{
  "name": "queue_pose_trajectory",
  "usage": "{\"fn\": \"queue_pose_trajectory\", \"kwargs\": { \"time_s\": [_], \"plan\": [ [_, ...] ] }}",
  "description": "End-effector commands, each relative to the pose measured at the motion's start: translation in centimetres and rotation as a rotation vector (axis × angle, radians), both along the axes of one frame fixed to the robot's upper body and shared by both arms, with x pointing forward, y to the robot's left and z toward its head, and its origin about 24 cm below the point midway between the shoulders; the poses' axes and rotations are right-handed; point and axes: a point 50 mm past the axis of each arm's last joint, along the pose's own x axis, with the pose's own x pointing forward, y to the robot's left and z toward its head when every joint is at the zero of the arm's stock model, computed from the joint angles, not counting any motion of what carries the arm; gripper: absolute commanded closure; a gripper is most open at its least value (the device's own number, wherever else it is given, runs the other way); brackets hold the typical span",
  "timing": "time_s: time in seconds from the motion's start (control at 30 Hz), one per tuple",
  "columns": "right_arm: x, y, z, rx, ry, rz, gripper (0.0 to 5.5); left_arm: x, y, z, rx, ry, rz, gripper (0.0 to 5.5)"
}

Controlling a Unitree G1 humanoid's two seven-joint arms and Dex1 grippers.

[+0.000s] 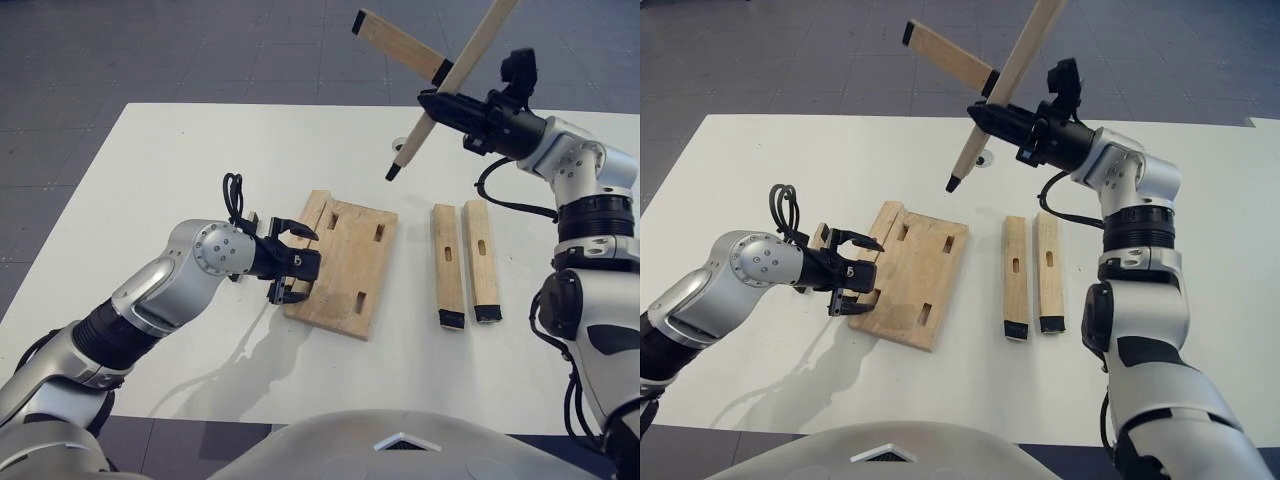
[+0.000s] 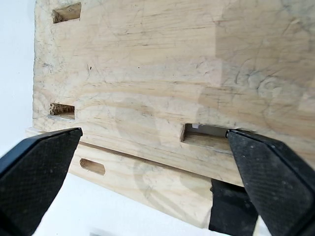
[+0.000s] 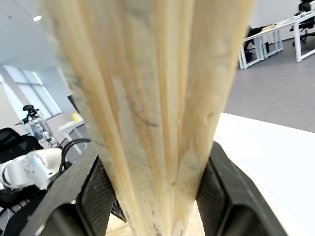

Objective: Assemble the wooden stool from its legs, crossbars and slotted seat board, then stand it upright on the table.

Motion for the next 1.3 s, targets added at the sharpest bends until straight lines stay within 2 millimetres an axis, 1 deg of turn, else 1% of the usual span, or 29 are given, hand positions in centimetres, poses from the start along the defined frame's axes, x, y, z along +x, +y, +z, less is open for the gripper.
{"fn": "queue_pose_trajectory", "kwargs": {
  "time_s": [0.03, 0.1, 0.23, 0.3, 0.47, 0.53, 0.63, 0.83, 0.97, 1.07, 1.23, 1.3],
  "plan": [
    [-0.3, 0.8, -2.4, -0.107, -0.017, -0.049, 3.43, -0.4, 0.6, -1.2, 0.044, 0.043, 0.009, 0.00],
    [-0.7, 1.3, -4.0, -0.166, -0.031, -0.063, 3.43, -0.3, 0.5, -1.2, 0.029, 0.037, 0.010, 0.00],
    [-1.4, 2.1, -5.6, -0.194, -0.030, -0.047, 3.43, -0.3, 0.4, -1.1, 0.019, 0.036, 0.008, 0.00],
    [-1.6, 2.5, -6.2, -0.208, -0.026, -0.031, 3.43, -0.3, 0.3, -1.2, 0.018, 0.036, 0.007, 0.00],
    [-2.1, 3.3, -6.6, -0.212, -0.016, 0.036, 3.43, -0.3, 0.2, -1.1, 0.017, 0.036, 0.002, 0.00],
    [-2.8, 3.1, -7.6, -0.262, -0.002, 0.090, 3.43, -0.3, 0.2, -1.1, 0.017, 0.037, 0.001, 0.00],
    [-2.8, 2.4, -8.2, -0.306, 0.009, 0.099, 3.43, -0.3, 0.2, -1.1, 0.016, 0.037, 0.000, 0.00],
    [-1.8, 1.5, -8.4, -0.353, -0.003, 0.078, 3.43, -0.3, 0.4, -1.0, 0.021, 0.037, -0.003, 0.00],
    [-0.9, 1.2, -8.0, -0.391, -0.020, 0.076, 3.43, -0.3, 0.4, -1.0, 0.020, 0.039, -0.004, 0.00],
    [-0.6, 1.3, -7.2, -0.389, -0.034, 0.097, 3.43, -0.2, 0.4, -1.1, 0.020, 0.039, -0.002, 0.00],
    [-0.6, 1.9, -5.2, -0.348, -0.085, 0.147, 3.43, -0.4, 0.6, -1.3, 0.019, 0.042, 0.009, 0.00],
    [-0.7, 2.0, -4.8, -0.343, -0.094, 0.156, 3.43, -0.4, 0.6, -1.2, 0.018, 0.040, 0.013, 0.00]
  ]
}}
